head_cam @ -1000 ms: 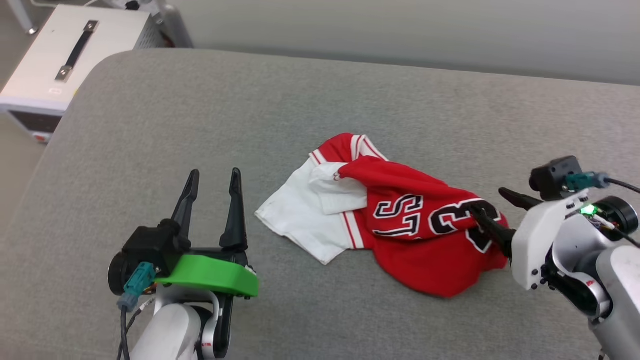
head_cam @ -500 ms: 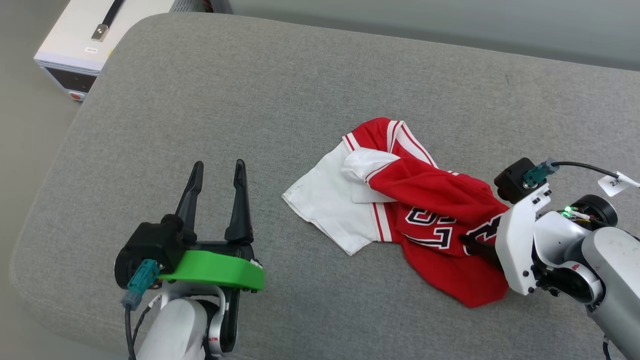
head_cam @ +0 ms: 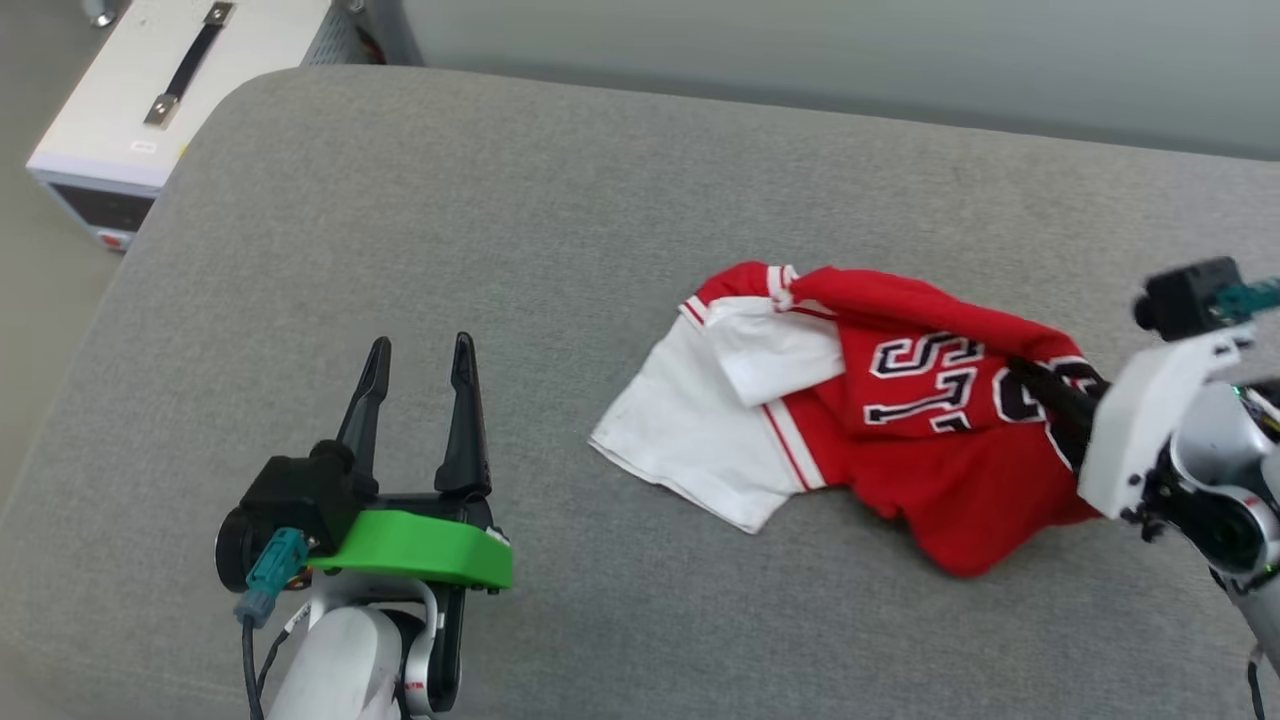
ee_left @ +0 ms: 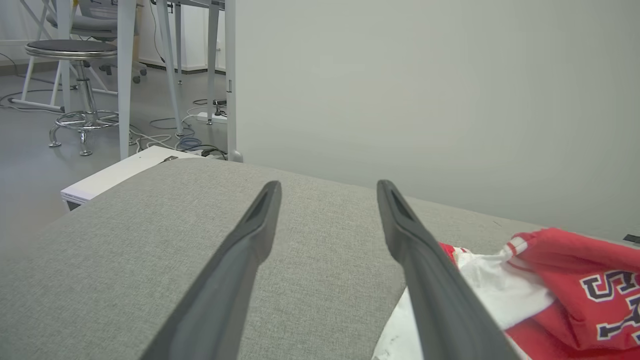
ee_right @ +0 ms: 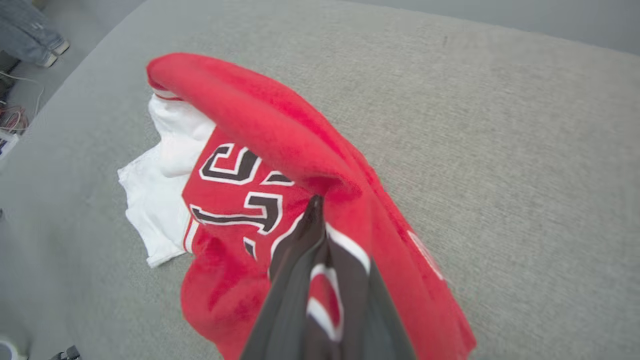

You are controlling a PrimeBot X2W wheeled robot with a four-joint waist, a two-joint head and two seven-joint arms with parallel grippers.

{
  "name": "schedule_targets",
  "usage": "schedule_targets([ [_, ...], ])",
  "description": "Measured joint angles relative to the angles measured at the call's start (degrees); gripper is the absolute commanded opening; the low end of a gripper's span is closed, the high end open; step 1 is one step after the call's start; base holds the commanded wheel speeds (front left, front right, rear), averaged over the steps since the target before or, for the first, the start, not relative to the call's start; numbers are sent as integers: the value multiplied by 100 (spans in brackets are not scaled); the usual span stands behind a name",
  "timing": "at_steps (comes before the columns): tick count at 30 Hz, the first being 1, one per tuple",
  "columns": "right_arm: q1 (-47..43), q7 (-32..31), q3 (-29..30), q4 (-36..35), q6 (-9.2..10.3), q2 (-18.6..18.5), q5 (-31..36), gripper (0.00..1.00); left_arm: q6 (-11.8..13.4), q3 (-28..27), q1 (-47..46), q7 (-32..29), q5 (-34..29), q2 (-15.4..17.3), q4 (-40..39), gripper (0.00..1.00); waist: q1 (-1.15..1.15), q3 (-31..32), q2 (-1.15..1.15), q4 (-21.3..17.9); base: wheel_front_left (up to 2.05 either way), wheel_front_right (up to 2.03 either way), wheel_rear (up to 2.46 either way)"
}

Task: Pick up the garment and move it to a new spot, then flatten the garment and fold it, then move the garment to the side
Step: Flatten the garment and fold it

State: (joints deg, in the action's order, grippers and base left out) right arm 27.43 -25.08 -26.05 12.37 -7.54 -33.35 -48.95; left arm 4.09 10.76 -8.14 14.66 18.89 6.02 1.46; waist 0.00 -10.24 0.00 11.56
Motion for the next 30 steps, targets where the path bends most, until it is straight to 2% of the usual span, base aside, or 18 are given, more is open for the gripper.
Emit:
schedule_targets([
  [6, -1100, 296, 1065, 343, 0, 392, -313, 0, -33, -25, 54, 0, -27, 0, 42, 100, 0, 126, 0, -284, 0, 0, 0],
  [7, -1691, 337, 1441, 446, 0, 695, -389, 0, -32, -24, 102, 0, -29, 1, 67, 100, 0, 175, 0, -434, 0, 0, 0],
  [14, -2582, 368, 1947, 278, -1, 1370, -278, 0, -30, -31, 108, 0, -27, 23, 134, 100, 0, 239, 0, -685, 0, 0, 0],
  [15, -2639, 376, 2000, 221, -2, 1429, -180, 14, -29, -27, 109, 0, -27, 27, 138, 100, 0, 244, 0, -713, 0, 0, 0],
  [16, -2660, 408, 2036, 183, -2, 1470, -62, 38, -29, -20, 110, -2, -27, 32, 143, 100, 0, 250, 0, -735, 0, 0, 0],
  [17, -2697, 475, 2083, 151, -5, 1500, 168, 100, -26, -15, 114, -3, -27, 33, 147, 100, 0, 260, 0, -755, 0, 0, 0],
  [24, -2741, 1053, 2541, -386, 0, 1789, 1450, 100, -7, 5, 204, -15, -26, 71, 170, 100, 0, 406, 0, -784, 0, 0, 0],
  [30, -2815, 1421, 2675, -1048, 0, 2085, 2171, 100, 20, 8, 273, -59, -19, 109, 182, 100, 0, 560, 0, -761, 0, 0, 0],
])
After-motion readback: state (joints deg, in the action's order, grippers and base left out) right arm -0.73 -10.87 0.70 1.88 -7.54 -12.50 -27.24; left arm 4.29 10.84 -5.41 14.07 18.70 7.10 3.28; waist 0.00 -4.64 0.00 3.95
